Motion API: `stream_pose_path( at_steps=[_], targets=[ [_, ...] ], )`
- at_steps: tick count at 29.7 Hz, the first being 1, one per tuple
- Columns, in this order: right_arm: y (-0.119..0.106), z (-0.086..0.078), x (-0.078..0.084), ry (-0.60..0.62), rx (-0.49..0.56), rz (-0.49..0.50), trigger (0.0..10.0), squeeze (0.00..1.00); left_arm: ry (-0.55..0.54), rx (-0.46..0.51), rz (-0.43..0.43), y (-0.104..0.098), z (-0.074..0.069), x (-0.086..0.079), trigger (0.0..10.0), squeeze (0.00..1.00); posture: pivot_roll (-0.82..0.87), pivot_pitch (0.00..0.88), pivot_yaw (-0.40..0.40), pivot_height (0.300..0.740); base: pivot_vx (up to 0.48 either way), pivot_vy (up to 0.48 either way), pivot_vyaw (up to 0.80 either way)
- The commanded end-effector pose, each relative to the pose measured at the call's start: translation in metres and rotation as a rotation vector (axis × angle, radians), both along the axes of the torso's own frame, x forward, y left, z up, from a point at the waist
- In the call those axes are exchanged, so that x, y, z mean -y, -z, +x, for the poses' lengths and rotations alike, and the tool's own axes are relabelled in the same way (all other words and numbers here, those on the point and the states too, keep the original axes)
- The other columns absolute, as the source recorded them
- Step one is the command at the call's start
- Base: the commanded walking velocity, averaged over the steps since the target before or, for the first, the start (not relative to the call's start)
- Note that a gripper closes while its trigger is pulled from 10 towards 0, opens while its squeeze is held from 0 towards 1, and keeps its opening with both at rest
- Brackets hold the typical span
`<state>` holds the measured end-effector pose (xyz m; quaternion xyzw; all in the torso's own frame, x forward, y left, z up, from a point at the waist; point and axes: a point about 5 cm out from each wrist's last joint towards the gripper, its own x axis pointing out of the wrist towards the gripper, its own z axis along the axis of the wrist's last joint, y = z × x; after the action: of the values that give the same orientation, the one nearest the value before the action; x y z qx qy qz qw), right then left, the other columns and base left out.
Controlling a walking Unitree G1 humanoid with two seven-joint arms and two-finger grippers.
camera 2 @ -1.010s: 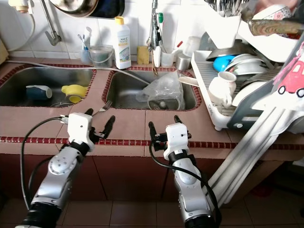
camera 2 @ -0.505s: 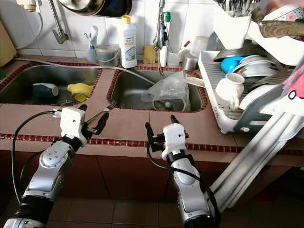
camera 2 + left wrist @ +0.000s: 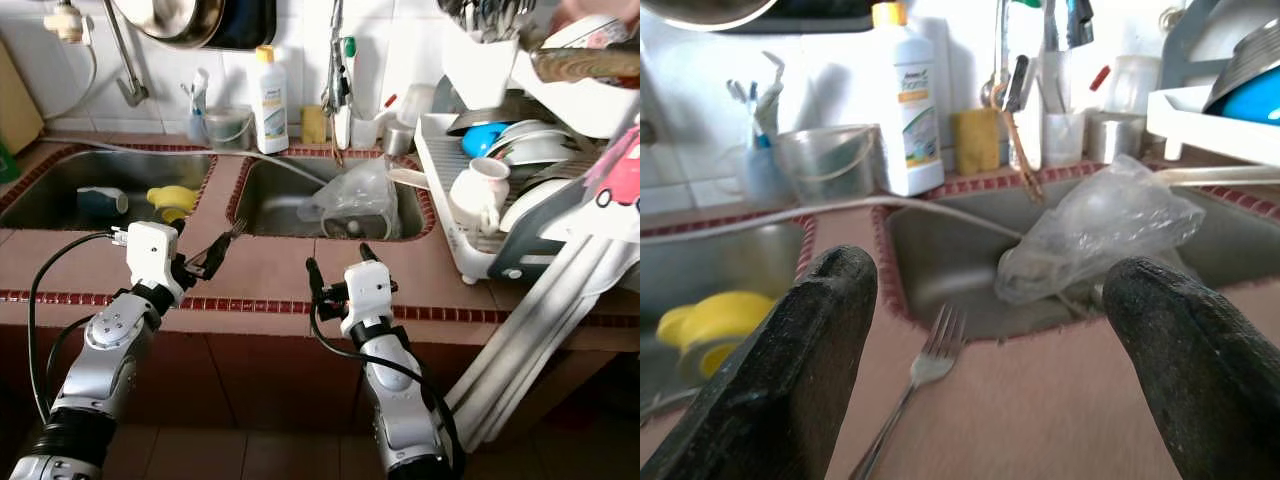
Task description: Kitchen organization
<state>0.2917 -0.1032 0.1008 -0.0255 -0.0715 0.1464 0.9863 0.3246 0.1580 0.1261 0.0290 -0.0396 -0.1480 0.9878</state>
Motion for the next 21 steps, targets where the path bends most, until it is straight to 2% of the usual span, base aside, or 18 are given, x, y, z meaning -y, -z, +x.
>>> stream_pose_path(
  at_steps=[1,16,21],
  targets=[
    [-0.0056,0.0003,-0.0009,-0.007,0.021,0.009,10.0,0.0,0.0,0.016,-0.007,-0.0076,0.0033,-0.0009,10.0,0.0,-0.12,0.0,0.014,0.74,0.364,0.0,0.0],
    [-0.0065,0.0011,-0.0005,-0.01,0.022,0.001,10.0,0.0,-0.008,0.023,-0.014,-0.0101,0.0046,0.0005,10.0,0.0,-0.12,0.0,0.009,0.74,0.347,0.0,0.0],
    [-0.0071,0.0013,-0.0006,-0.013,0.023,0.001,10.0,0.0,-0.013,0.023,-0.023,-0.0109,0.0052,-0.0005,10.0,0.0,-0.13,0.005,0.011,0.74,0.0,0.0,0.0]
  ],
)
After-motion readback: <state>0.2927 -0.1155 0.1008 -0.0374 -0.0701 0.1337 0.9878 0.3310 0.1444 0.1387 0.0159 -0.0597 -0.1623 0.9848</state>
